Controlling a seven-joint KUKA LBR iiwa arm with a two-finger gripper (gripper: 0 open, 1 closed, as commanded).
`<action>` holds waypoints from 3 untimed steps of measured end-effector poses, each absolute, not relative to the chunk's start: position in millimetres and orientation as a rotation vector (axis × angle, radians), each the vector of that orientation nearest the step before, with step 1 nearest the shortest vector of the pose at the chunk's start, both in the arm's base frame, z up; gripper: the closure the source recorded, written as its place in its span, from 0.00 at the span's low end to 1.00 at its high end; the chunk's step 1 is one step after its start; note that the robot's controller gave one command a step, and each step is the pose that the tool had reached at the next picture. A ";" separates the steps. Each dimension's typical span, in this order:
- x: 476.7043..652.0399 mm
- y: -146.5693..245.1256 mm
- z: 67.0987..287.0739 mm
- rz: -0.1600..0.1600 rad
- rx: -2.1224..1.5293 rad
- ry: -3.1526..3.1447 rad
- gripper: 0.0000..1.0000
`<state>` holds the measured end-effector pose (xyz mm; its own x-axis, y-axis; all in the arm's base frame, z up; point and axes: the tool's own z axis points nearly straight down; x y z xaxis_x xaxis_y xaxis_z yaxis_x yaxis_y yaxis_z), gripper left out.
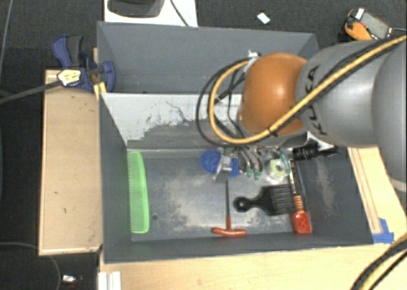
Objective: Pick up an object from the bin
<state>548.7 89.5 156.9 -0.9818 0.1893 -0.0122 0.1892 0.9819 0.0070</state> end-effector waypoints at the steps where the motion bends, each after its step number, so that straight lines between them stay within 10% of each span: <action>1: 549.0 89.6 158.1 0.010 0.297 3.113 1.00; 3: 549.4 89.5 182.6 0.012 0.298 3.111 1.00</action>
Offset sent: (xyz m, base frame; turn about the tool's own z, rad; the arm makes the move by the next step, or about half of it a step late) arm 0.0001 0.0000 0.0017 0.0000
